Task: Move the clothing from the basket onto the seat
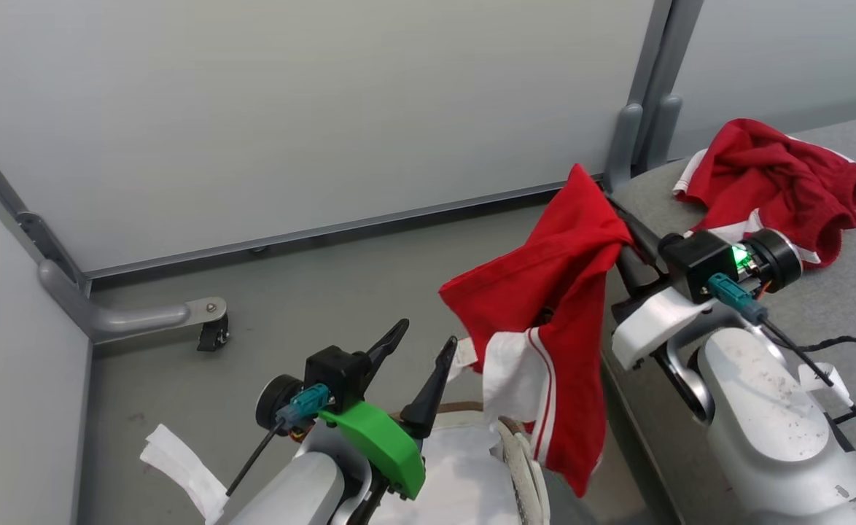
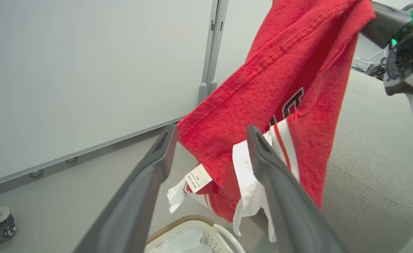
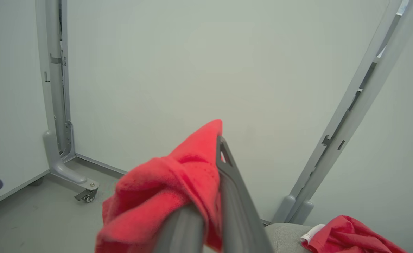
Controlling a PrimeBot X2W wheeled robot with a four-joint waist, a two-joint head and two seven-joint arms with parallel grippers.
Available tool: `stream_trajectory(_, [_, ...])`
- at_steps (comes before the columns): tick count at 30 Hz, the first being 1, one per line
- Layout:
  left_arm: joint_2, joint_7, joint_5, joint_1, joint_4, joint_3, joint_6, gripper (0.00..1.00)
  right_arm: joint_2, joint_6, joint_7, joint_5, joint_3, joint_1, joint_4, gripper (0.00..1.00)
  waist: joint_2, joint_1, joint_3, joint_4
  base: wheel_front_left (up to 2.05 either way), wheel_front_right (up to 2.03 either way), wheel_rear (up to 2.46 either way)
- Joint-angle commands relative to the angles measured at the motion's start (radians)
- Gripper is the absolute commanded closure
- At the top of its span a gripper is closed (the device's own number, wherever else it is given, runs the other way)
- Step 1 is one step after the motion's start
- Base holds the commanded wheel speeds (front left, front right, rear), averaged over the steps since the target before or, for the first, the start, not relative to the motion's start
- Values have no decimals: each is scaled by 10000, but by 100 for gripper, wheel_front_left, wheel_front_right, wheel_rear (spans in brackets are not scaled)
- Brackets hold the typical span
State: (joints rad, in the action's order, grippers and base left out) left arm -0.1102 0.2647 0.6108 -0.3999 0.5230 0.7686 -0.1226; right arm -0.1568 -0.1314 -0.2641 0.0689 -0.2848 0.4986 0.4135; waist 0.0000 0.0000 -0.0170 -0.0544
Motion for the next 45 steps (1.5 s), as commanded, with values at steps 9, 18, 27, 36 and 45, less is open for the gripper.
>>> stream_trajectory(9, [216,-9,-1062,345,-341,-751,4,0,-705,14,-3,-226,555,709,-270,100,0,0,876,-1394,0,0,0])
stream_trajectory(18, [265,-8,-1620,-81,-201,-886,-76,0,-1187,14,-5,-319,959,1176,-510,100,0,0,1813,-2642,0,0,0])
stream_trajectory(27, [290,-7,-1596,-456,-79,-674,-91,0,-1240,14,-4,-280,1283,1571,-547,100,0,0,2469,-3004,0,0,0])
stream_trajectory(36, [33,-7,-1586,-757,-213,-608,-96,0,-2193,14,-4,-36,1216,3519,-264,100,0,0,3068,-2527,0,0,0])
stream_trajectory(45, [-147,-7,-1795,-1179,-379,-657,-88,0,-4280,14,507,39,498,6731,493,100,0,0,4051,-1743,0,0,0])
